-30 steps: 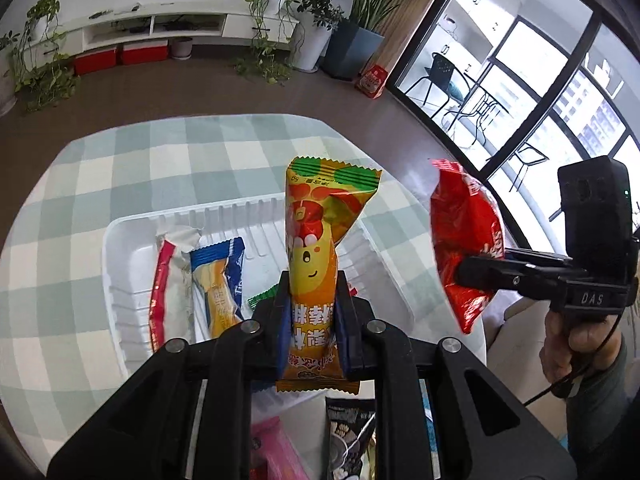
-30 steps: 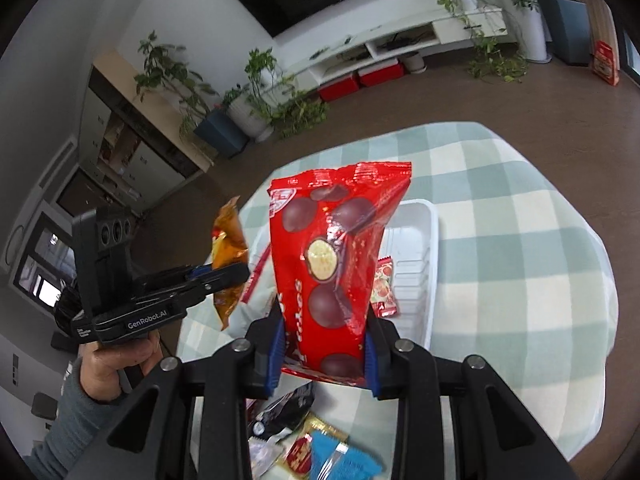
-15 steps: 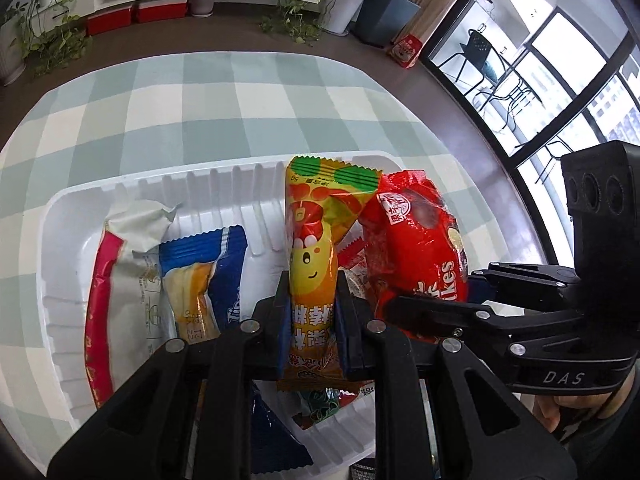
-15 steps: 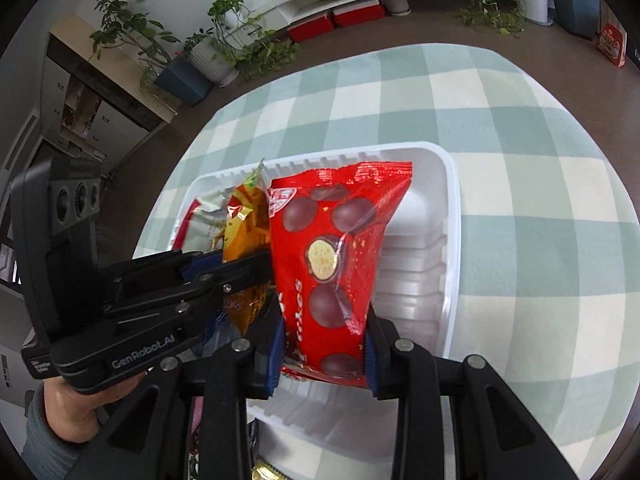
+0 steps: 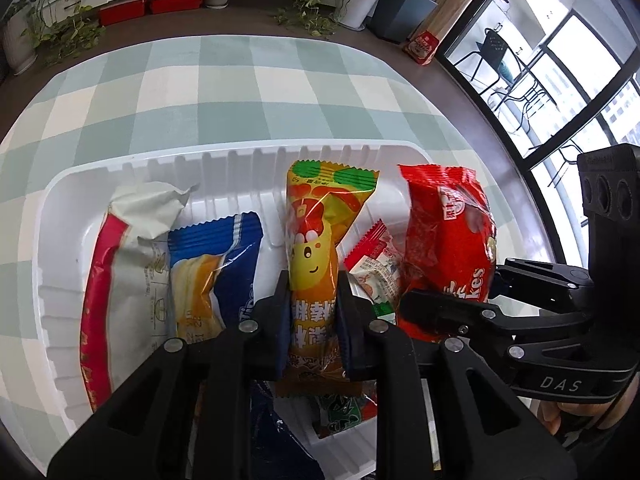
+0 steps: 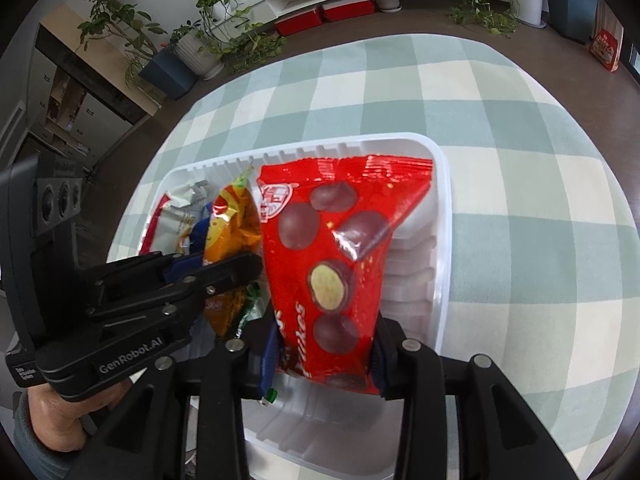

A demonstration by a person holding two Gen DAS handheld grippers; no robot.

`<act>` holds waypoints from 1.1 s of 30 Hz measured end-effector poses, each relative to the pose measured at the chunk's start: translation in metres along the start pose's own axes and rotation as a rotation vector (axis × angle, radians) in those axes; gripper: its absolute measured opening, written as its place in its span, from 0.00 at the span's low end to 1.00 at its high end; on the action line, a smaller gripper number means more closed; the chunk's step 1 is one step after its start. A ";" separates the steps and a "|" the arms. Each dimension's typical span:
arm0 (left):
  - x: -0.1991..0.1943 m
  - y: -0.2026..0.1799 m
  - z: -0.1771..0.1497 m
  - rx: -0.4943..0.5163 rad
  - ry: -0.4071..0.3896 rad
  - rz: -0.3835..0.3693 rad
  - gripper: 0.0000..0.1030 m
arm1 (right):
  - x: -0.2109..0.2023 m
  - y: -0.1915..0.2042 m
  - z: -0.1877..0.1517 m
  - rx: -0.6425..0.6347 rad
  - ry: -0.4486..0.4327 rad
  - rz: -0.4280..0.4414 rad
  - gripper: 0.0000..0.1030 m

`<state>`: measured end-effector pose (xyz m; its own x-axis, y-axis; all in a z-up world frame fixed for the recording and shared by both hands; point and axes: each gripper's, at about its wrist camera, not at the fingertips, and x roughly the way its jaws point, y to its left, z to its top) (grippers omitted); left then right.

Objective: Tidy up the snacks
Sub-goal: 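Carry both snacks over the white tray and open both grippers to drop them, then move both tools back over the remaining snacks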

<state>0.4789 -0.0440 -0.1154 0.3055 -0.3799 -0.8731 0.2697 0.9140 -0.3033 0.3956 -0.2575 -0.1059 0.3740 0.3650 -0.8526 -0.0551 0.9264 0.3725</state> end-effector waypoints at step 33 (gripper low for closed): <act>-0.092 -0.015 -0.031 -0.002 -0.184 -0.036 1.00 | -0.081 -0.009 -0.016 0.067 -0.275 0.109 0.80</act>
<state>0.4186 -0.0185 -0.0417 0.4574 -0.4315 -0.7776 0.2817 0.8997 -0.3335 0.3511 -0.2936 -0.0463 0.6068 0.4147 -0.6781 -0.0507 0.8716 0.4877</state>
